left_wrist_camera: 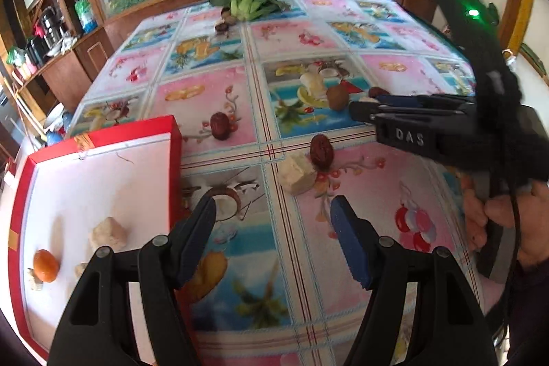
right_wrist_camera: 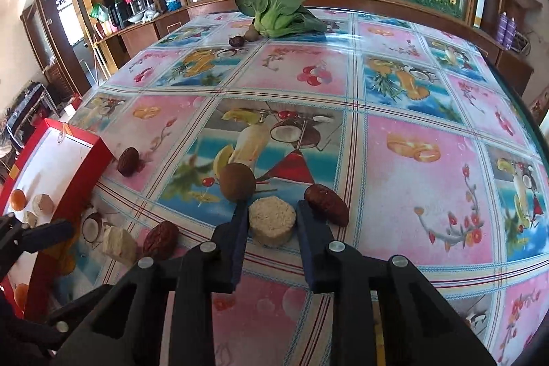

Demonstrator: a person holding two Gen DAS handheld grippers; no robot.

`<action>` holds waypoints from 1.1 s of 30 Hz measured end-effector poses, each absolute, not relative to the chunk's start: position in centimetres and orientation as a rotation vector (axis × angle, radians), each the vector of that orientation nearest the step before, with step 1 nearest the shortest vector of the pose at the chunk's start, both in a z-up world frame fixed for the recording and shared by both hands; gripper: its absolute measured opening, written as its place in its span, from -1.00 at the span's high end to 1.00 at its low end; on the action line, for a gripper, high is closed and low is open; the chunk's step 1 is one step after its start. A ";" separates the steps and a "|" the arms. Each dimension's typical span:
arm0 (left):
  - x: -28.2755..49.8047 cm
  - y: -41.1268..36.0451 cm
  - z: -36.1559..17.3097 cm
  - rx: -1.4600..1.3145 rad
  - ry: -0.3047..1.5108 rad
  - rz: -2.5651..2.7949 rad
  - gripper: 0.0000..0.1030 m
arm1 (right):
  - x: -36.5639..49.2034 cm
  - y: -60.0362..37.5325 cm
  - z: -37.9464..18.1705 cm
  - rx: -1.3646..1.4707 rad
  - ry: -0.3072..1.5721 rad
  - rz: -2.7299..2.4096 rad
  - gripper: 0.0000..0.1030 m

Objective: Organize fruits
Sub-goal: 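Grasp a tan cube with the left tool while the right tool grasps a beige cake, then carry the cube and cake over the tray and open both tools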

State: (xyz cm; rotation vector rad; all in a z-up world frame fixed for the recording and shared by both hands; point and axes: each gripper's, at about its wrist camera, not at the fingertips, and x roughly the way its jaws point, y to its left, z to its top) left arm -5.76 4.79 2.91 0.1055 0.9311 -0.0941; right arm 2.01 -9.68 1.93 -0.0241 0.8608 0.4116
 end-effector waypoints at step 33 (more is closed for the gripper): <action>-5.5 3.8 3.5 0.012 0.864 -0.043 0.48 | 0.5 -12.2 5.0 0.085 0.656 0.411 0.49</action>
